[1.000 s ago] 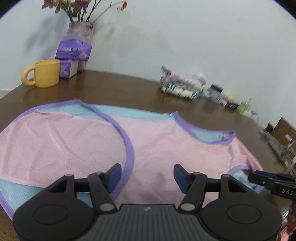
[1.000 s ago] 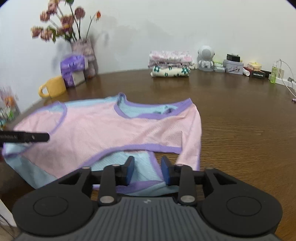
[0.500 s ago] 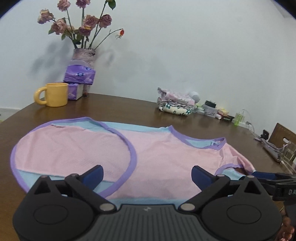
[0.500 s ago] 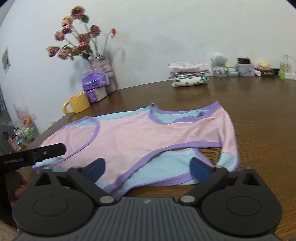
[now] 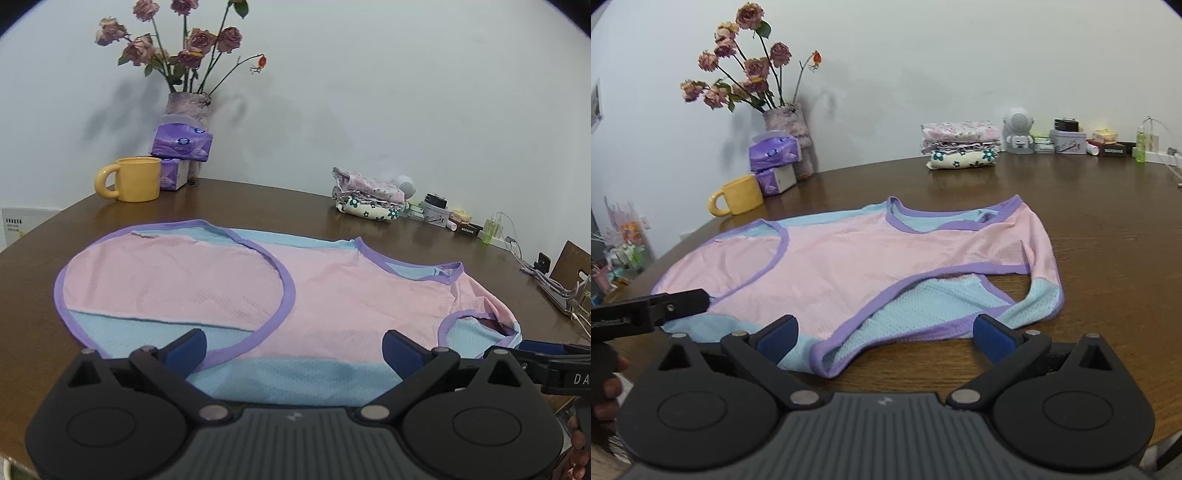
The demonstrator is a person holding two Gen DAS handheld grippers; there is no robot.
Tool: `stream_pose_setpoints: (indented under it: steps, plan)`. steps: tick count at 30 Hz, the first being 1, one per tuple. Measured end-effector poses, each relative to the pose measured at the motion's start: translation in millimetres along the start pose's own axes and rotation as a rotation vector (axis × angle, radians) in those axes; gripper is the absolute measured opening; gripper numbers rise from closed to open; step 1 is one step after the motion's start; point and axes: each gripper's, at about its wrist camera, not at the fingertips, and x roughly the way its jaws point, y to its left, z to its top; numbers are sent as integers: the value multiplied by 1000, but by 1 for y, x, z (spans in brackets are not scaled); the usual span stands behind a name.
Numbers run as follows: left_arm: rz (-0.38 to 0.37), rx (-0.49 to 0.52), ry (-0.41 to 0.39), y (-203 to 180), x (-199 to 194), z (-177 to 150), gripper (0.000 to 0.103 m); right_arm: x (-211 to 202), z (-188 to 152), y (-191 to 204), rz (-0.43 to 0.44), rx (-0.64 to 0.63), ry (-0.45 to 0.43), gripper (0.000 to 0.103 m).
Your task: Fold clothes
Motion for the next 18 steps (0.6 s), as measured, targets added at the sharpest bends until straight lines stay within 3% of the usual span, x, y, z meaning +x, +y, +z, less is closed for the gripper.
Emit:
stream_pose_setpoints:
  steps: [7,12,16,18]
  plan:
    - [55,-48,10,13,-10,-5,102,-6,-6,4,14,-9,-1,103]
    - [64,15,-5,15,-21,-4,100,-10,-9,9,51,-32,0,103]
    - [32,125,34,21,-25,5,85,-13,1,22,119,-218,31,102]
    - [6,195,64,23,-26,8,78,-11,7,30,132,-357,54,95]
